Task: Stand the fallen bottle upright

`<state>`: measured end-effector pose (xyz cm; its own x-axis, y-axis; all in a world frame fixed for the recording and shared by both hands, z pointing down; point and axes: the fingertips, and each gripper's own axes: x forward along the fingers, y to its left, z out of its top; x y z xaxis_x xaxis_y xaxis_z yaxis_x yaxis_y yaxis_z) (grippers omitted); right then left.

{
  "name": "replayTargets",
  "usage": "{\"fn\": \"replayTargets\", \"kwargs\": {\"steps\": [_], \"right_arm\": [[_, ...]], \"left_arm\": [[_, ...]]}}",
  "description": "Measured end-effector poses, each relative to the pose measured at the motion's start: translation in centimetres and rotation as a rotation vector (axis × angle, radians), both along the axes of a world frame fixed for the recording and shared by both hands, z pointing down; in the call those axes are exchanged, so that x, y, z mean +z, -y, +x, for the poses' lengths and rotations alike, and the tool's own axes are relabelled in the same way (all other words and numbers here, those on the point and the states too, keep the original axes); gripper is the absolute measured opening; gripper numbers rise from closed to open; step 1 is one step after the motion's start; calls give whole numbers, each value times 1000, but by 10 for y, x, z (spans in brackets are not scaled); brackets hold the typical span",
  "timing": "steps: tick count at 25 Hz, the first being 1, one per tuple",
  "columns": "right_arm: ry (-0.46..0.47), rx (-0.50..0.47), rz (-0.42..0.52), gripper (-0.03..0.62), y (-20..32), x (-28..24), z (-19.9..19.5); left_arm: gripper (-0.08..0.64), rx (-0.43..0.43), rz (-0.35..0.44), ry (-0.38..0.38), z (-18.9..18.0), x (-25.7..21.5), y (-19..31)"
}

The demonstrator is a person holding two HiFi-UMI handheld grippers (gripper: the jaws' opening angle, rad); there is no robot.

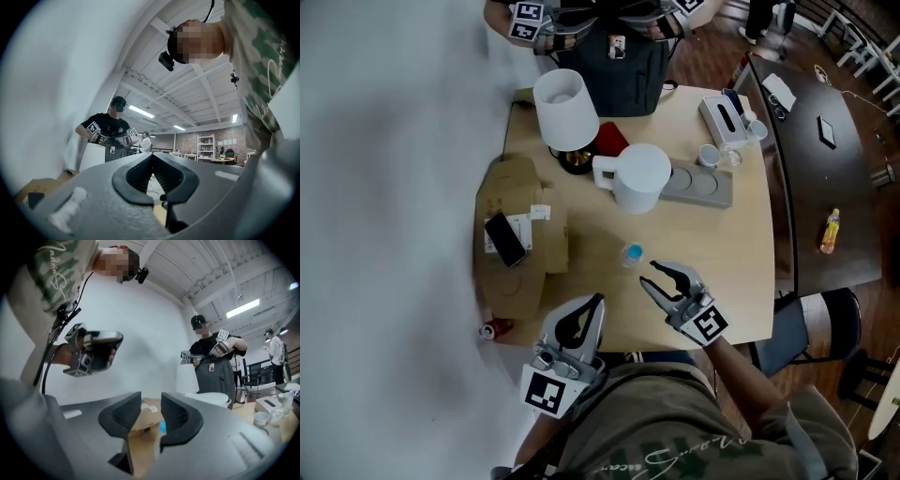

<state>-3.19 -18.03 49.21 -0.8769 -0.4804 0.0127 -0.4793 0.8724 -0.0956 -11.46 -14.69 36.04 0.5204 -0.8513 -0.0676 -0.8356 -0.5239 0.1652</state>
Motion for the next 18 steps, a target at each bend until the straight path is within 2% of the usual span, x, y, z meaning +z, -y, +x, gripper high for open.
{"fn": "replayTargets", "kwargs": {"steps": [1, 3, 11, 18], "right_arm": [[-1, 29, 8, 120, -5, -15, 1], [-7, 81, 23, 5, -12, -39, 2], [-61, 150, 94, 3, -55, -85, -7], [-51, 120, 131, 3, -111, -103, 19]], "left_arm": [[5, 13, 10, -8, -2, -3, -3], [5, 36, 23, -31, -8, -6, -7], [5, 111, 20, -72, -14, 5, -34], [4, 134, 76, -57, 18, -11, -101]]}}
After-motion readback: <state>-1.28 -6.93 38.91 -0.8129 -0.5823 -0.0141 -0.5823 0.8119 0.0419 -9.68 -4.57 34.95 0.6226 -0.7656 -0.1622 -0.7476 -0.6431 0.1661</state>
